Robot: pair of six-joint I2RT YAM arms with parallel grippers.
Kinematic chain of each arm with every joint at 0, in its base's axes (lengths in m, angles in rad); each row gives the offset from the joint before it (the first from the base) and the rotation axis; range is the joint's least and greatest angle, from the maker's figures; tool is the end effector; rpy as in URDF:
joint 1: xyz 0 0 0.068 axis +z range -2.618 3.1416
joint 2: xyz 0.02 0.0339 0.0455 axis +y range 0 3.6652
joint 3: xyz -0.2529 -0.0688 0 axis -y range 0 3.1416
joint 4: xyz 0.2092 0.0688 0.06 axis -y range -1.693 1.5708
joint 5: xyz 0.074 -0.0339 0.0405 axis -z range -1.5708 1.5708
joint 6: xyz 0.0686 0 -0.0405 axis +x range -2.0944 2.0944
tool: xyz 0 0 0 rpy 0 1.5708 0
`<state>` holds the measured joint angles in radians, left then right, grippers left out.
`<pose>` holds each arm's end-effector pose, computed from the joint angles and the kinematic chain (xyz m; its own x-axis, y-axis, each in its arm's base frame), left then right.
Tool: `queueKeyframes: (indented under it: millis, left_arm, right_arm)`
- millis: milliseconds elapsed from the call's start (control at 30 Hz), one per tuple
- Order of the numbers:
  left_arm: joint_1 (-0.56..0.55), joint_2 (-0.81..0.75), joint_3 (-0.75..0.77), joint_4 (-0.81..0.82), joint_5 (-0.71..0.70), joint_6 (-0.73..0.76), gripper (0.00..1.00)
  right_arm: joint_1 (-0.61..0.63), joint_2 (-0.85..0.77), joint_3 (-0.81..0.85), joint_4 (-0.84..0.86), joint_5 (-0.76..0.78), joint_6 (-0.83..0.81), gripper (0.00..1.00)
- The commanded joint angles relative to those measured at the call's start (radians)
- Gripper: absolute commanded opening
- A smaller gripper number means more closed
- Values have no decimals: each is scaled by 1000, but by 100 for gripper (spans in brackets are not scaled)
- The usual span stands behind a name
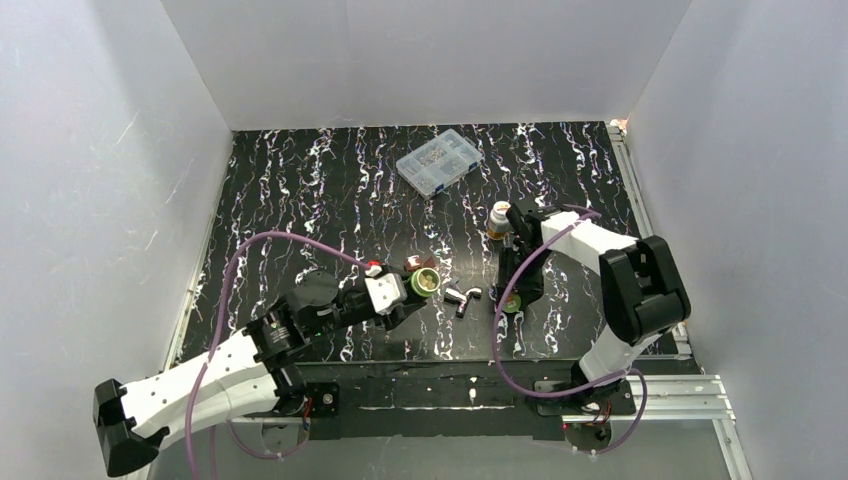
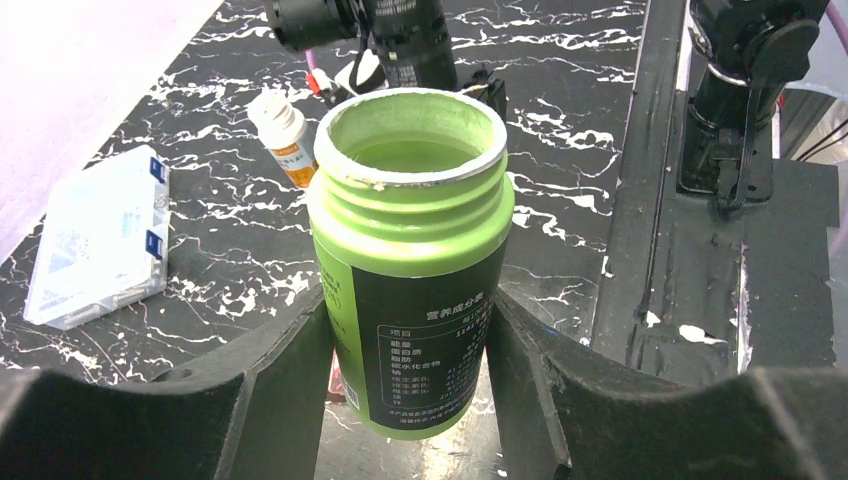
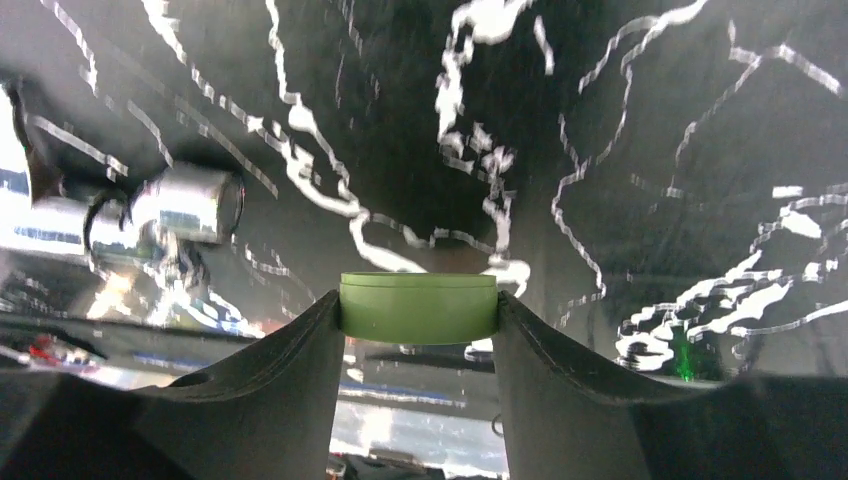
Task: Sort the pills into containers
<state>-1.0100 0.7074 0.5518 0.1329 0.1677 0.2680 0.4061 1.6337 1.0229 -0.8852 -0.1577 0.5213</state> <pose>0.0889 -0.1631 0.3015 0.2330 0.1200 -0.9651 0.8939 0.3643 0.2611 0.2275 0.1096 0.1537 -0.9941 0.1079 0.0132 0.1086 0.9789 0.1730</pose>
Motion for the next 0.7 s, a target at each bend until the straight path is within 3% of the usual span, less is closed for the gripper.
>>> queueKeyframes:
  millis: [0, 67, 200, 267, 433, 667]
  left_arm:
    - [-1, -52, -10, 19, -20, -16, 0]
    - [-2, -64, -19, 23, -22, -19, 0]
    - [-1, -74, -27, 23, -25, -21, 0]
    - [-2, -75, -31, 29, -24, -21, 0]
    - [-1, -63, -33, 35, -20, -21, 0]
    - [-1, -54, -39, 46, -18, -25, 0]
  right_arm:
    - [-18, 47, -7, 165, 49, 42, 37]
    - [-20, 77, -10, 183, 49, 46, 41]
    - [-21, 86, -19, 199, 72, 54, 68]
    - [-20, 77, -27, 198, 98, 56, 76]
    - [12, 8, -57, 194, 203, 83, 80]
    - [120, -112, -156, 223, 377, 147, 74]
